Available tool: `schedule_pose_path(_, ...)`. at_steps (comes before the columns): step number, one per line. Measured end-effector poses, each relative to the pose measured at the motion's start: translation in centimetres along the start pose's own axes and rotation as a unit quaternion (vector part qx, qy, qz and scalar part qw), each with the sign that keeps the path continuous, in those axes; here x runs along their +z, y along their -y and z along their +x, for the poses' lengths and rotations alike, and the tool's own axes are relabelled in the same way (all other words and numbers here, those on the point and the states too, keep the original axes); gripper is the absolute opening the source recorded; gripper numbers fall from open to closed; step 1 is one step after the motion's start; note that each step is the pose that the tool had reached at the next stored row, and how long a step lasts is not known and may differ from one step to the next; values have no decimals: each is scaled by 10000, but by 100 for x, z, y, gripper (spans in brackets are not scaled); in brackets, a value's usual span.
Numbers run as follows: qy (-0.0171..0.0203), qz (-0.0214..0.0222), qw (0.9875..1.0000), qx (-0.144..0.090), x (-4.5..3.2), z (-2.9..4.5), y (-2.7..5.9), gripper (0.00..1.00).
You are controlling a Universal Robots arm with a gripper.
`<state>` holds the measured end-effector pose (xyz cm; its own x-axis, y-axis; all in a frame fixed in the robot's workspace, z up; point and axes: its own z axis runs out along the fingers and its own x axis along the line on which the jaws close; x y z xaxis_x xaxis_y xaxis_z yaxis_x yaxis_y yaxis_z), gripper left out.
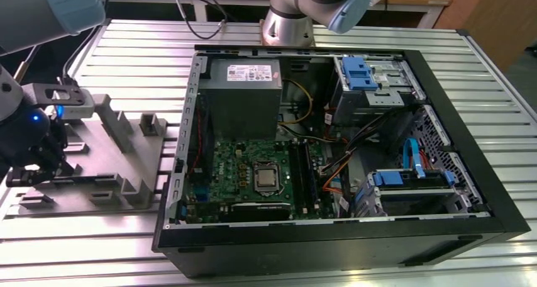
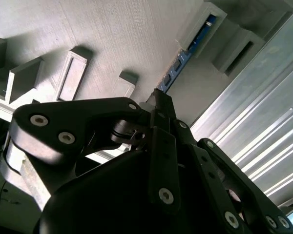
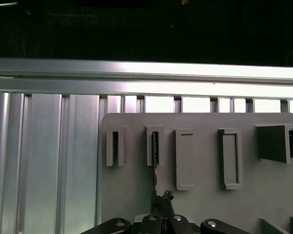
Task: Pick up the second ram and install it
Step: 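Pick up the second ram and move it above second insertion slot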
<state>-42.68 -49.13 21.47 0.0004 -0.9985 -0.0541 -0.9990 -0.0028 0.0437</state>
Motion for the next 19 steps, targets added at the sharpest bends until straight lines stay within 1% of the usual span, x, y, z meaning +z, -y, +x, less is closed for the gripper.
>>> schedule_pose_path(3, 0, -8, 10000, 1, 2, 23, 1, 10)
schedule_pose_path(8, 1, -16, 10000, 1, 16, 27, 28, 10)
schedule_pose_path(16, 0, -17, 10000, 1, 15, 27, 30, 10)
schedule_pose_path(17, 0, -17, 10000, 1, 15, 27, 30, 23)
schedule_pose_path(18, 0, -17, 10000, 1, 15, 27, 31, 23)
schedule_pose_path(19, 0, -17, 10000, 1, 15, 27, 31, 29)
